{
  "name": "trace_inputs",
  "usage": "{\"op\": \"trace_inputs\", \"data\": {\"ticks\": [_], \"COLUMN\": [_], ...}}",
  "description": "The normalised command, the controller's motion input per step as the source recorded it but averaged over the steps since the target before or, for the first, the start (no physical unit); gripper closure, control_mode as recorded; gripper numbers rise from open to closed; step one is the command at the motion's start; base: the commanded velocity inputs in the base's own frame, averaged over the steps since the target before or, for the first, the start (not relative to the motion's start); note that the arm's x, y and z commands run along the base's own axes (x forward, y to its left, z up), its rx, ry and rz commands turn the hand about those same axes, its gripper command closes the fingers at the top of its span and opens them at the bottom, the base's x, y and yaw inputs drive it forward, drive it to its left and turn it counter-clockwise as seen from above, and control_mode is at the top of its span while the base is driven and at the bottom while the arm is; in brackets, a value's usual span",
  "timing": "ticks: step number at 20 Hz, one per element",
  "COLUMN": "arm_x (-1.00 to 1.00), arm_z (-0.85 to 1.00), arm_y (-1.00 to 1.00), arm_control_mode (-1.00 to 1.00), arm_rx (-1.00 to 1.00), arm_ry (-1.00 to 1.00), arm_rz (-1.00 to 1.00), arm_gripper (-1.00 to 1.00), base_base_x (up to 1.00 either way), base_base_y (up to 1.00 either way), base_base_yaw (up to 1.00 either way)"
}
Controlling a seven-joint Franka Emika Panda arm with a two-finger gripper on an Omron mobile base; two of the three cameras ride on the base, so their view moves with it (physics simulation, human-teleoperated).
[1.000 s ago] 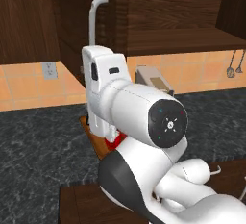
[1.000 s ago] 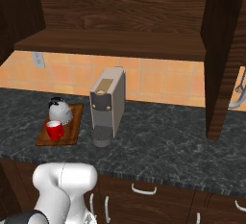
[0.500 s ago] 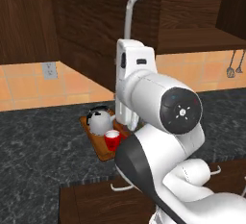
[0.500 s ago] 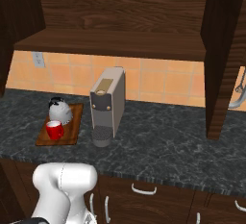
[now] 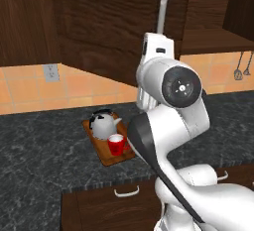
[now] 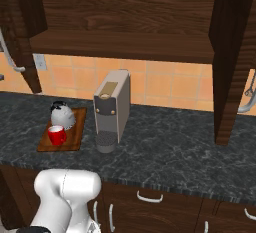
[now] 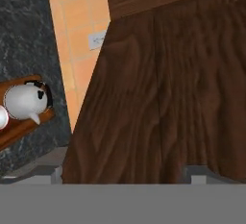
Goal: Pick the kettle from the counter and place it on the tray. Then pick the mug from the cabinet and place it on the tray. Then close the cabinet doors.
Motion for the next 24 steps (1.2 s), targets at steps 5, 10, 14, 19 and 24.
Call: {"op": "trace_inputs", "data": {"ticks": [5,10,14,19,24], "arm_x": [0.9,0.98,1.0,1.0,0.99], "arm_z": [-0.2,-0.17,-0.13,-0.21,-0.27], "arm_y": [-0.37,-0.33,-0.27,-0.18,-0.02], "arm_control_mode": [-1.0,-1.0,-1.0,-1.0,-1.0], "arm_rx": [0.0,0.0,0.01,0.0,0.0], "arm_ry": [0.09,0.07,0.01,0.01,0.01], "arm_rz": [-0.12,-0.06,0.0,0.0,0.0], "arm_gripper": [-1.0,-1.0,-1.0,-1.0,-1.0], "base_base_x": [0.0,0.0,0.0,0.0,0.0], "base_base_y": [0.0,0.0,0.0,0.0,0.0], "base_base_yaw": [0.0,0.0,0.0,0.0,0.0]}}
